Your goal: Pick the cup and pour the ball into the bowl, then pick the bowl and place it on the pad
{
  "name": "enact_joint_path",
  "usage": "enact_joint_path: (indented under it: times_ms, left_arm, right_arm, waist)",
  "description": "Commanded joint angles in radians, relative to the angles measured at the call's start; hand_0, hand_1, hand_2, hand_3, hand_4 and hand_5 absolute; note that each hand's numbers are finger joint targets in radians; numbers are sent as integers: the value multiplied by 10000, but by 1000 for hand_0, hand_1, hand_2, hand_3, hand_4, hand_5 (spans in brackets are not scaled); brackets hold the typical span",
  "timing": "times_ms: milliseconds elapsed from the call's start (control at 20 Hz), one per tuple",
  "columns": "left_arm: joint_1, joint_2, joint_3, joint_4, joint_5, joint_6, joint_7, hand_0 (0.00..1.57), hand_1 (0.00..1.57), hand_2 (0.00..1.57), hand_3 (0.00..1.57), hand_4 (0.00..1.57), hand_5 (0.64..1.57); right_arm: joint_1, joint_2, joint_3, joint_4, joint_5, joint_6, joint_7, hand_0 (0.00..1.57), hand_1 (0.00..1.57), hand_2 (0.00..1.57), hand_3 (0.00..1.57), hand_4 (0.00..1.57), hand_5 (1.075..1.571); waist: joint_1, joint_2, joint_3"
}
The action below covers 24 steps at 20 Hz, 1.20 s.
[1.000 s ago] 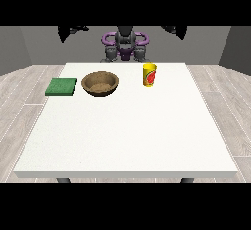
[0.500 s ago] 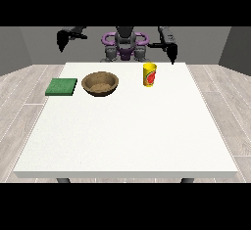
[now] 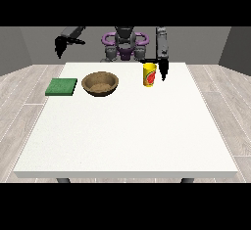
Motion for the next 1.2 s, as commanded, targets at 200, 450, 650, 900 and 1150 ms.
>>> enact_joint_path:
  times_ms: [200, 450, 650, 900, 1150]
  left_arm:
    - [-811, 200, 312, 2689, -134, 258, -1715, 0, 0, 0, 0, 0, 1520]
    - [-1756, 338, 575, 4037, 43, 176, -2658, 0, 0, 0, 0, 0, 1523]
    - [-2045, 220, 617, 4840, -45, 638, -3022, 0, 0, 0, 0, 0, 1559]
    - [-1713, -143, 108, 4374, -1459, 3495, -3794, 1299, 1299, 1571, 1571, 1428, 1255]
    - [-1312, -233, -147, 3905, -1735, 3924, -2896, 1327, 1327, 1571, 1571, 1500, 1241]
  right_arm:
    - [12, -361, -387, 996, -205, 744, -673, 0, 0, 0, 0, 0, 1571]
    - [-565, -434, -371, 1130, -58, 656, -739, 0, 0, 0, 0, 0, 1571]
    - [-583, -461, -377, 924, -66, 638, -617, 0, 0, 0, 0, 0, 1571]
    - [-1117, -813, -723, 959, -277, 708, -808, 0, 0, 0, 0, 0, 1570]
    - [-751, -837, -580, 1075, -318, 997, -566, 0, 0, 0, 0, 0, 1570]
  waist:
    - [-118, 36, 1]
    - [-124, 493, 0]
    - [-307, 483, -1]
    - [-765, 1229, 2]
    - [-839, 440, 7]
